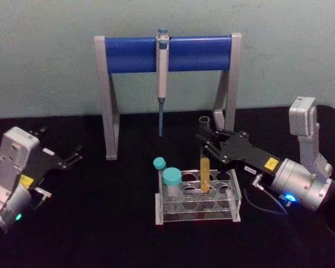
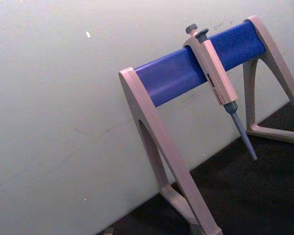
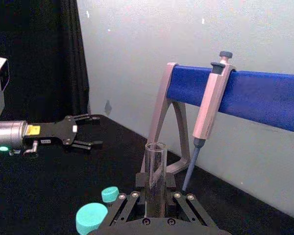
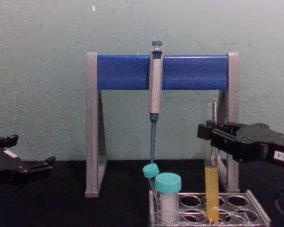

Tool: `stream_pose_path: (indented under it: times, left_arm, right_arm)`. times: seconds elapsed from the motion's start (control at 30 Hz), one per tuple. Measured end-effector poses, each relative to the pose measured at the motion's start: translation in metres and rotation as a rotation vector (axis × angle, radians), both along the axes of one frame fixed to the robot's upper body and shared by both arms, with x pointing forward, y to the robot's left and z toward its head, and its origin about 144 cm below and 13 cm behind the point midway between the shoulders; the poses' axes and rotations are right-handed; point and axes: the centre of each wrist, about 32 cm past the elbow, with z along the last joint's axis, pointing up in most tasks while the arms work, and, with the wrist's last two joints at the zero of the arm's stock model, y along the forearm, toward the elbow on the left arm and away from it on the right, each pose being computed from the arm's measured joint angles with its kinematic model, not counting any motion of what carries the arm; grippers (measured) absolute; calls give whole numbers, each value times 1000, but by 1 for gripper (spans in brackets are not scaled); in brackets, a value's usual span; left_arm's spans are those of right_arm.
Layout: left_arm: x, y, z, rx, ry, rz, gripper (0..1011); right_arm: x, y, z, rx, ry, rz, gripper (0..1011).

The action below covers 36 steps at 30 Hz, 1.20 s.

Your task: Pick up the test tube from the test tube rack, shake it, then place it back into the test tube rack.

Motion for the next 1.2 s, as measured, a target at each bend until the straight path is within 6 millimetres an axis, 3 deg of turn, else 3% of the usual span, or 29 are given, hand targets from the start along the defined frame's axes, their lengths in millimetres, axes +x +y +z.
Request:
stream_pose_path:
  times: [1.2]
  left_arm:
    - [0, 0, 0, 0, 0, 0, 1001]
  right_arm:
    - [2, 0, -8, -25, 24, -1, 224]
